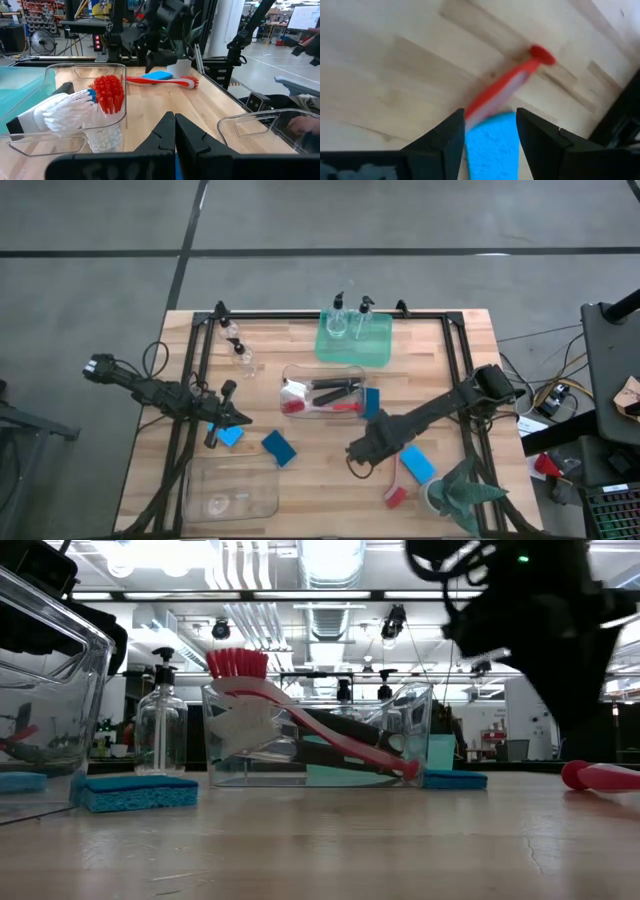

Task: Pick & Place Kitchen Sink Supplies
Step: Put the pink dish brush into the top transparent bin

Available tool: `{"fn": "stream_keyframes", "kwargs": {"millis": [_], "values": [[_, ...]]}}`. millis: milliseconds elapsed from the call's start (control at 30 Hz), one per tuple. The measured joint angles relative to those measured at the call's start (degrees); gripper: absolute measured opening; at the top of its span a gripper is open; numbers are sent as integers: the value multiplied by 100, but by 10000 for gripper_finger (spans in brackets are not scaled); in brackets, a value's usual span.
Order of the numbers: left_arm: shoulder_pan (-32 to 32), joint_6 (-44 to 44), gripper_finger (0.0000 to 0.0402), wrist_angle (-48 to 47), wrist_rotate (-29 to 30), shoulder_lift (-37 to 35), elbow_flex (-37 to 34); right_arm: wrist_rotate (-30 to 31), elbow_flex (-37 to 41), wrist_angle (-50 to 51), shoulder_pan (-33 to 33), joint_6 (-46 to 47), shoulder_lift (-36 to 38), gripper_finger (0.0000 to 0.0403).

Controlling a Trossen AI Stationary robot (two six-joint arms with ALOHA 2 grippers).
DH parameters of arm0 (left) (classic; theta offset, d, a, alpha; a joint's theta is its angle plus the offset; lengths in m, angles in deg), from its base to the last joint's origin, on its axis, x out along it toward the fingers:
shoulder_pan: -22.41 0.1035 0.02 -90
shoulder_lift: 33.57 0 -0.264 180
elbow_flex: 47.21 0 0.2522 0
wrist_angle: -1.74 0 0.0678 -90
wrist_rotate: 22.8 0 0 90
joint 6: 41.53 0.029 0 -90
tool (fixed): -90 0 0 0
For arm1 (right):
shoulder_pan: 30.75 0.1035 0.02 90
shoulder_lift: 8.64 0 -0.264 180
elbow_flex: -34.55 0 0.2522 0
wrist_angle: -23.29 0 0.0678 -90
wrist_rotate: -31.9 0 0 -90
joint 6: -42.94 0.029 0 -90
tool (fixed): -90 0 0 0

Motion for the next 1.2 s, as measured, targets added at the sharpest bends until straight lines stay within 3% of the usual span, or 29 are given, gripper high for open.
{"fn": "stream_keyframes", "kwargs": {"millis": [200, 333, 800, 1200], "values": [[-1, 0, 3, 0, 0, 0, 0, -175, 365, -79, 94, 432, 8, 171], [-1, 0, 3, 0, 0, 0, 0, -153, 713, -661, 80, 472, 44, 171], [-2, 2, 3, 0, 0, 0, 0, -343, 1541, -1661, 33, 164, 87, 167], [0, 2, 3, 0, 0, 0, 0, 186, 1410, -1913, -9, -351, 126, 79]]}}
